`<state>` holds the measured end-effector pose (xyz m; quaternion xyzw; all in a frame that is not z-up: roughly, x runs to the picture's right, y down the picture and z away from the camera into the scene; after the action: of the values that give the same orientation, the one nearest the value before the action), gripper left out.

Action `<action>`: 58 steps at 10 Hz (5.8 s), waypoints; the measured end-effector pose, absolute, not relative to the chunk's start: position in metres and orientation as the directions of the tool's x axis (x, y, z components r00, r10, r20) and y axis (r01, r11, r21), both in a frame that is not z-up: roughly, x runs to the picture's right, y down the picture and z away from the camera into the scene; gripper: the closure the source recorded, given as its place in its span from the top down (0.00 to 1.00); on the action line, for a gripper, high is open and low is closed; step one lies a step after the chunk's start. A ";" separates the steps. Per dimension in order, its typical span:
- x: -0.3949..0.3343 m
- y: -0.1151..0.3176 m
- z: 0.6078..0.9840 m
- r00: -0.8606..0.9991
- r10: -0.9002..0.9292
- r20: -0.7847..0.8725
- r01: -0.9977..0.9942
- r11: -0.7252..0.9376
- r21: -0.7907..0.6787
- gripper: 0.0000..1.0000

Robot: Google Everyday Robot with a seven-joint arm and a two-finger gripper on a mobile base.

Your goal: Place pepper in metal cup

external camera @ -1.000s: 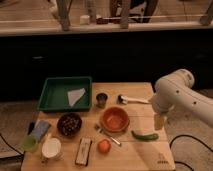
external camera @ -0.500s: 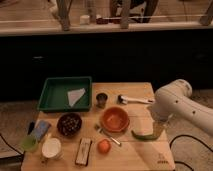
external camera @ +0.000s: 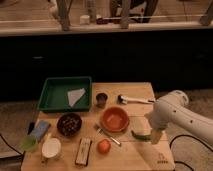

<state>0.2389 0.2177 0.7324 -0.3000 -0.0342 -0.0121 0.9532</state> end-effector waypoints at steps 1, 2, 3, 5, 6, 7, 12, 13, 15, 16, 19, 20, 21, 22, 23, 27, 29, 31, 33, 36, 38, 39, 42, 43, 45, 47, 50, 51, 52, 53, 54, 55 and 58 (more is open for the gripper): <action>0.237 0.226 0.737 0.997 0.003 0.082 0.045 0.817 -0.575 0.80; 0.235 0.232 0.741 0.996 0.008 0.088 0.045 0.816 -0.577 0.80; 0.234 0.237 0.744 0.996 0.007 0.093 0.049 0.816 -0.576 0.80; 0.230 0.245 0.751 0.994 0.009 0.108 0.056 0.815 -0.577 0.80; 0.228 0.249 0.754 0.993 0.009 0.116 0.060 0.814 -0.577 0.80; 0.228 0.255 0.759 0.993 0.008 0.121 0.064 0.813 -0.579 0.80; 0.223 0.268 0.774 0.990 0.004 0.142 0.081 0.805 -0.588 0.80; 0.223 0.271 0.775 0.990 0.002 0.144 0.084 0.803 -0.590 0.80; 0.223 0.274 0.778 0.989 -0.001 0.149 0.090 0.802 -0.591 0.80; 0.223 0.276 0.779 0.989 -0.003 0.150 0.093 0.800 -0.593 0.80; 0.220 0.280 0.782 0.988 -0.014 0.157 0.106 0.796 -0.596 0.80; 0.220 0.281 0.782 0.987 -0.015 0.158 0.107 0.795 -0.597 0.80; 0.221 0.282 0.783 0.987 -0.015 0.158 0.108 0.794 -0.598 0.80; 0.220 0.284 0.784 0.987 -0.017 0.161 0.111 0.793 -0.599 0.80; 0.220 0.285 0.784 0.987 -0.018 0.162 0.113 0.792 -0.600 0.80; 0.219 0.291 0.786 0.986 -0.024 0.166 0.121 0.788 -0.604 0.80; 0.219 0.292 0.787 0.985 -0.025 0.168 0.123 0.787 -0.604 0.80; 0.220 0.295 0.787 0.985 -0.026 0.168 0.124 0.785 -0.607 0.80; 0.220 0.297 0.788 0.985 -0.026 0.170 0.126 0.783 -0.609 0.80; 0.222 0.300 0.787 0.985 -0.027 0.172 0.128 0.783 -0.609 0.80; 0.223 0.302 0.787 0.984 -0.027 0.175 0.130 0.782 -0.610 0.80; 0.222 0.303 0.788 0.984 -0.028 0.177 0.132 0.781 -0.610 0.80; 0.223 0.305 0.788 0.984 -0.030 0.178 0.135 0.779 -0.612 0.80; 0.223 0.306 0.788 0.983 -0.030 0.179 0.136 0.778 -0.613 0.80; 0.222 0.307 0.788 0.982 -0.033 0.183 0.141 0.777 -0.613 0.80; 0.222 0.309 0.788 0.982 -0.034 0.185 0.143 0.775 -0.615 0.80; 0.222 0.311 0.788 0.982 -0.035 0.186 0.144 0.774 -0.617 0.80; 0.221 0.311 0.788 0.982 -0.037 0.188 0.147 0.773 -0.617 0.80; 0.221 0.312 0.789 0.981 -0.036 0.189 0.147 0.772 -0.618 0.80; 0.221 0.313 0.788 0.981 -0.036 0.189 0.148 0.772 -0.619 0.80; 0.221 0.314 0.788 0.981 -0.037 0.189 0.149 0.771 -0.619 0.80; 0.221 0.314 0.788 0.981 -0.038 0.190 0.150 0.771 -0.619 0.80; 0.220 0.316 0.788 0.981 -0.041 0.191 0.153 0.769 -0.621 0.80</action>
<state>0.2201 0.3158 0.7877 -0.3360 -0.0834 -0.0516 0.9367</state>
